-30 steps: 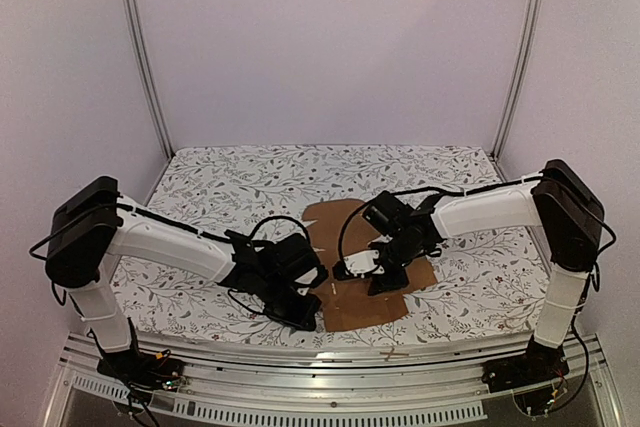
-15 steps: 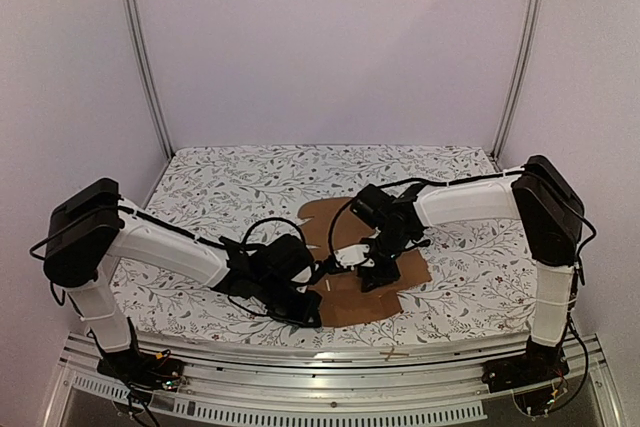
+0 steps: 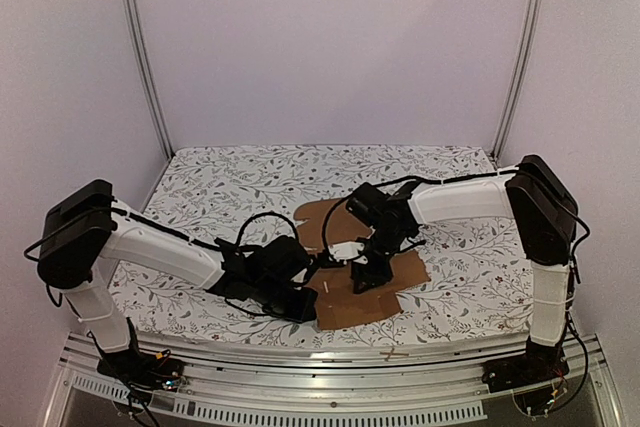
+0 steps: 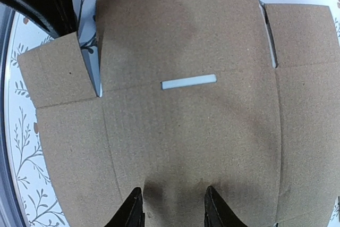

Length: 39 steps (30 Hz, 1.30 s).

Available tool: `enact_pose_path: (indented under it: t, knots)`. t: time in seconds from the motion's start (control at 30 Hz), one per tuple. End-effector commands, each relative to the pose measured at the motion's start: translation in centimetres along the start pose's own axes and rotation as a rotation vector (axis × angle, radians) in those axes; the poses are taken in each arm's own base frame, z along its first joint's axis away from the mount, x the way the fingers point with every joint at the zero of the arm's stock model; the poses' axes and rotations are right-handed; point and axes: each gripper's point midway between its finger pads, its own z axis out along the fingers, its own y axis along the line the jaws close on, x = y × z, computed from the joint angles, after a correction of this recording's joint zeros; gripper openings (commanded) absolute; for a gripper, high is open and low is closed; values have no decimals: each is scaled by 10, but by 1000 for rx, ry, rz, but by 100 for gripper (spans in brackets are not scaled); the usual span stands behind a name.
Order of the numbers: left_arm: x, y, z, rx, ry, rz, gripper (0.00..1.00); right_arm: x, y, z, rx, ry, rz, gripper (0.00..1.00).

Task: Fold the paper box

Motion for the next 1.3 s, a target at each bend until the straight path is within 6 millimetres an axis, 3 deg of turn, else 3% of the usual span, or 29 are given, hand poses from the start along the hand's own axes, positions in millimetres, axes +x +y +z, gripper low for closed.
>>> enact_pose_path:
  t: [0.0,0.17,0.3,0.4,0.6,0.73,0.93,1.07,1.27]
  knots:
    - [-33,-53,-19,138,-151,148,0,29,11,31,-59,118,101,37]
    - [-20,-51,-13,114,-138,154,0,32,13,36,-78,121,146,37]
    - [-11,-37,-15,81,-151,131,0,31,10,30,-92,84,193,37]
    - [-8,-30,-12,67,-150,122,0,28,5,18,-90,44,225,37]
    - [-2,-25,-7,62,-140,115,0,5,-8,-24,-33,-68,232,40]
    - [-1,-24,-7,59,-133,115,0,-5,-22,-39,25,-91,217,41]
    - [2,-21,-7,44,-122,114,0,-5,-53,-41,68,-93,242,41]
    - [5,-16,-7,24,-116,112,0,4,-74,-26,104,-33,271,41]
    - [18,-9,-6,-4,-78,121,0,23,-74,-1,89,59,320,40]
